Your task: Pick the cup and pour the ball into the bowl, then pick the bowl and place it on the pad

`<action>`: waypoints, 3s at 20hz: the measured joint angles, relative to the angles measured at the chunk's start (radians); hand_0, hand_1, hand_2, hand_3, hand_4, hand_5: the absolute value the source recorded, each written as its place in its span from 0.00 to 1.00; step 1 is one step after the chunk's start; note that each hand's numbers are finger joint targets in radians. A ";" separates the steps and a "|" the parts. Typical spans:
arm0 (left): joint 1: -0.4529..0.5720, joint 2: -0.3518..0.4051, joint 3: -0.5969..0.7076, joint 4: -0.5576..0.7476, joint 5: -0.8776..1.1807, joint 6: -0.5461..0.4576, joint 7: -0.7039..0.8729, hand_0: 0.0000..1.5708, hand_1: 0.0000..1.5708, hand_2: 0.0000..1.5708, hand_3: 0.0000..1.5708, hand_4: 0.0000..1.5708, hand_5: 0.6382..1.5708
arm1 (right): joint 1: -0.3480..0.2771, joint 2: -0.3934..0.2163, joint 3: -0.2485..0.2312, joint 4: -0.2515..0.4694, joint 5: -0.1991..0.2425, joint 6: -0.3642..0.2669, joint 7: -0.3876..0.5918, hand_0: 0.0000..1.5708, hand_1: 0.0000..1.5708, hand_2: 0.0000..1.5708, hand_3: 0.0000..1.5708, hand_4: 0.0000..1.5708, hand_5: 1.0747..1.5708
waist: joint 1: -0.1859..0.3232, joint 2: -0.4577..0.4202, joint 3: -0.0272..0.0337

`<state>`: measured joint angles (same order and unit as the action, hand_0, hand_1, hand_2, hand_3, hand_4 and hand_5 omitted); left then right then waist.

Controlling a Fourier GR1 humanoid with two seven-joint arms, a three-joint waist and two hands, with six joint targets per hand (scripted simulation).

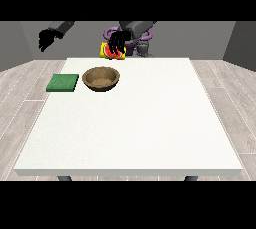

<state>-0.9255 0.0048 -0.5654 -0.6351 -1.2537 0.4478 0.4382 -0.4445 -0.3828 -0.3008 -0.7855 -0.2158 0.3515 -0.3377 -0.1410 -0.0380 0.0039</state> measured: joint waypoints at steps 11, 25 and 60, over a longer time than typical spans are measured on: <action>-0.211 -0.004 -0.282 0.022 -0.224 -0.442 -0.052 0.97 0.97 1.00 1.00 0.79 0.86 | -0.018 -0.029 -0.017 0.079 0.006 0.017 -0.036 0.00 0.00 0.05 0.13 0.48 0.92 | 0.027 -0.003 -0.0008; -0.153 0.004 -0.042 -0.125 -0.112 -0.387 -0.029 0.00 0.00 1.00 1.00 0.53 1.00 | 0.018 -0.033 -0.035 0.077 -0.006 0.000 -0.050 0.00 0.00 0.10 0.15 0.47 0.96 | 0.110 0.001 -0.0071; 0.502 0.007 0.400 -0.592 1.070 -0.170 -0.530 0.00 0.00 0.00 0.00 0.00 0.12 | -0.080 0.214 0.032 0.043 -0.015 -0.302 0.143 0.00 0.00 0.00 0.00 0.00 1.00 | 0.198 0.162 -0.0040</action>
<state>-0.4239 0.0115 -0.1656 -1.2272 -0.1838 0.2782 -0.0914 -0.5249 -0.1683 -0.2693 -0.7424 -0.2306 0.0492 -0.1943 0.0571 0.1240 0.0000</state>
